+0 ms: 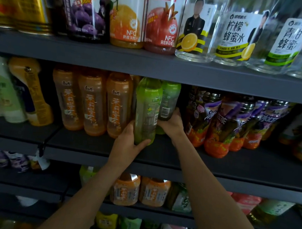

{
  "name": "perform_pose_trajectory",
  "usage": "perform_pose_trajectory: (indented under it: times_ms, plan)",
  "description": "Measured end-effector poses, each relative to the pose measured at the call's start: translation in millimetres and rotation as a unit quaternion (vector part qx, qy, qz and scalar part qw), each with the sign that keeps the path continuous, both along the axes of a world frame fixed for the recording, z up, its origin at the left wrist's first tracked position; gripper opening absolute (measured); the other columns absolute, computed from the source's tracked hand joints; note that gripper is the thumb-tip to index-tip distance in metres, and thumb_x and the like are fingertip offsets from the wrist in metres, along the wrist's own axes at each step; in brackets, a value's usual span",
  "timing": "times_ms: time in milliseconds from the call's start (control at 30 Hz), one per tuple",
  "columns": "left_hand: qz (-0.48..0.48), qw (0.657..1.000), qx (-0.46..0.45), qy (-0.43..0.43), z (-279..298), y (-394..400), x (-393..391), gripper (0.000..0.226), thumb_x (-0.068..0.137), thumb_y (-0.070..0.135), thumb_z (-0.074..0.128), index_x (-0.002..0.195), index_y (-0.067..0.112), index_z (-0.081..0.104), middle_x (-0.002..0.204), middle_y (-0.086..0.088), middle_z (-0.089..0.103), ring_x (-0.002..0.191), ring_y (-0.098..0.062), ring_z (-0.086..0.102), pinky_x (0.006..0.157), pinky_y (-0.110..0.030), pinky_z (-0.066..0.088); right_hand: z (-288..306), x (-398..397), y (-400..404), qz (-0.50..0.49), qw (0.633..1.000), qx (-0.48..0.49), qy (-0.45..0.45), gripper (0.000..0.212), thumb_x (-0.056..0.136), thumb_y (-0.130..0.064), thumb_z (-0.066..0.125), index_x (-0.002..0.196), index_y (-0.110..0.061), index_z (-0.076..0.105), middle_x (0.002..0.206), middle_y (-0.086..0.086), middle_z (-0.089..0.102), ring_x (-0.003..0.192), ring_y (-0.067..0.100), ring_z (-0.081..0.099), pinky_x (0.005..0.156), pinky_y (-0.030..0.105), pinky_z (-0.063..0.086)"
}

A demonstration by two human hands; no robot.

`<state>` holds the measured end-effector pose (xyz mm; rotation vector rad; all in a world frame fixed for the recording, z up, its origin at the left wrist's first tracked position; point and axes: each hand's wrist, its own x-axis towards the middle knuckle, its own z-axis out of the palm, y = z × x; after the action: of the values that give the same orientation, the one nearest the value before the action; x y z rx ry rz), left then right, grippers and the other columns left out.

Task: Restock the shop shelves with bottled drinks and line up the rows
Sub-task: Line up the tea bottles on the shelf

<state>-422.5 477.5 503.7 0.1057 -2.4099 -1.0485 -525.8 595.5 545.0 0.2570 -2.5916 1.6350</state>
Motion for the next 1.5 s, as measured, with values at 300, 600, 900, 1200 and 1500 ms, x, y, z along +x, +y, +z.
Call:
perform_pose_trajectory:
  times_ms: [300, 600, 900, 1200, 1500]
  plan:
    - [-0.002, 1.0, -0.006, 0.022, 1.6, 2.3, 2.9, 0.073, 0.079, 0.032, 0.069, 0.138, 0.009, 0.034, 0.134, -0.007, 0.05, 0.125, -0.019, 0.047, 0.101, -0.031, 0.042, -8.2, 21.2, 5.7, -0.027, 0.998, 0.008, 0.056, 0.061, 0.079, -0.019, 0.071, 0.127, -0.001, 0.038, 0.128, 0.019, 0.047, 0.121, 0.031, 0.046, 0.095, 0.03, 0.039]
    - [0.007, 1.0, -0.009, 0.006, 2.8, 2.8, 2.6, 0.075, 0.08, 0.034, 0.069, 0.139, 0.009, 0.031, 0.136, -0.006, 0.048, 0.126, -0.019, 0.046, 0.099, -0.027, 0.04, -10.7, 11.8, 8.5, 0.02, 0.998, -0.056, -0.021, 0.085, 0.073, -0.021, 0.077, 0.139, -0.009, 0.025, 0.13, 0.012, 0.052, 0.12, 0.026, 0.05, 0.101, 0.041, 0.042]
    - [0.011, 1.0, -0.01, 0.001, 2.2, 2.9, 2.2, 0.074, 0.08, 0.034, 0.068, 0.14, 0.009, 0.031, 0.137, -0.007, 0.047, 0.127, -0.019, 0.044, 0.103, -0.029, 0.039, -15.1, 13.5, 4.5, 0.054, 0.998, 0.005, 0.029, 0.069, 0.083, -0.019, 0.066, 0.14, -0.012, 0.029, 0.137, 0.013, 0.043, 0.129, 0.028, 0.039, 0.108, 0.042, 0.035]
    - [0.004, 1.0, -0.011, 0.0, 3.0, 2.3, 1.3, 0.073, 0.08, 0.034, 0.068, 0.139, 0.009, 0.032, 0.135, -0.006, 0.048, 0.125, -0.018, 0.045, 0.101, -0.026, 0.038, -4.0, 4.9, 3.3, 0.059, 0.997, 0.034, 0.022, 0.052, 0.084, -0.013, 0.065, 0.131, -0.01, 0.043, 0.129, 0.009, 0.054, 0.121, 0.024, 0.05, 0.1, 0.035, 0.042]
    - [-0.051, 0.998, 0.025, -0.027, 9.6, -1.9, 3.7, 0.073, 0.082, 0.026, 0.068, 0.141, 0.011, 0.029, 0.138, -0.005, 0.046, 0.129, -0.017, 0.042, 0.1, -0.018, 0.032, 0.3, 10.1, 0.5, 0.046, 0.997, 0.059, 0.022, 0.056, 0.085, -0.013, 0.064, 0.134, -0.006, 0.038, 0.13, 0.013, 0.054, 0.121, 0.028, 0.05, 0.098, 0.033, 0.041]
